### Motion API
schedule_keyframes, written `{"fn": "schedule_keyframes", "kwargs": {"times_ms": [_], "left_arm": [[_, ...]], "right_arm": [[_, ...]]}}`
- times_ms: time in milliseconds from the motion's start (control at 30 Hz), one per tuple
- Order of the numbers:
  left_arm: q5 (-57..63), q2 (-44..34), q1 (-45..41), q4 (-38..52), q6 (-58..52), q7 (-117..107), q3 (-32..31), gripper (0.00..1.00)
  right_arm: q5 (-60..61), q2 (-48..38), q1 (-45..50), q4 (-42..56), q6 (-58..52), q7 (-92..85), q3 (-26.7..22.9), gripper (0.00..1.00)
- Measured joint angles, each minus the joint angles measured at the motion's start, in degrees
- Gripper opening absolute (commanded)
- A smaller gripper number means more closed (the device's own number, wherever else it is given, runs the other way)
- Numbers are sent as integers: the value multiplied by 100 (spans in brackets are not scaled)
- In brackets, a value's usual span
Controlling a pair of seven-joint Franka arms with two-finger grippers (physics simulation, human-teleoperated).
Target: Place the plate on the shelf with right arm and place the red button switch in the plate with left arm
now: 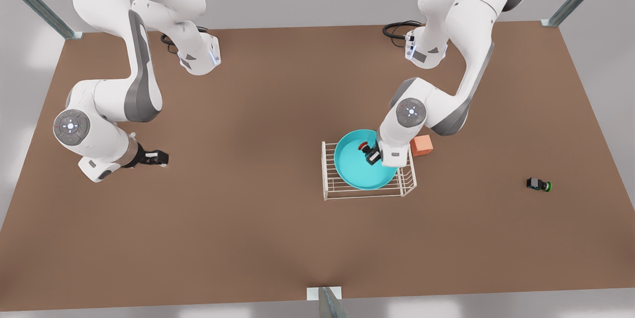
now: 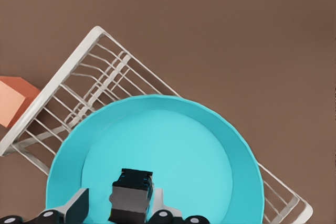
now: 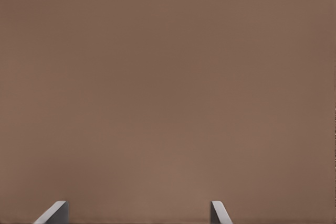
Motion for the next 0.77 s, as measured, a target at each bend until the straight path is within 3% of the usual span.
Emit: {"fn": "schedule_keyframes", "kwargs": {"times_ms": [133, 233, 367, 400, 433, 467, 500, 567, 767], "left_arm": [[59, -55, 250, 85, -2, -237, 12, 100], [44, -142, 1182, 1277, -915, 164, 18, 100], [32, -172, 1818, 1668, -2066, 1165, 30, 100], [15, -163, 1746, 1755, -2220, 1456, 318, 100], [-224, -194, 691, 1893, -2329, 1799, 1810, 100], [-585, -440, -36, 1661, -2387, 2149, 2915, 100], [-797, -1098, -388, 681, -2248, 2481, 3363, 100], [-1052, -1579, -723, 56, -2019, 3101, 3683, 100], [-1344, -1554, -771, 81, -1695, 4600, 3800, 100]], "right_arm": [[-31, 2, 2, 0, -33, -155, 2, 100], [-39, 2, 4, 0, -46, -251, 2, 100], [-44, 3, 12, 0, -56, -357, 8, 100], [-44, 3, 12, 0, -58, -380, 8, 100], [-45, 3, 12, 0, -63, -402, 8, 100], [-45, 3, 11, 0, -69, -424, 5, 100], [-45, 3, 7, 0, -76, -444, 3, 100], [-45, 3, 2, 3, -90, -482, 0, 100], [-46, 3, 2, 15, -131, -575, -1, 100]]}}
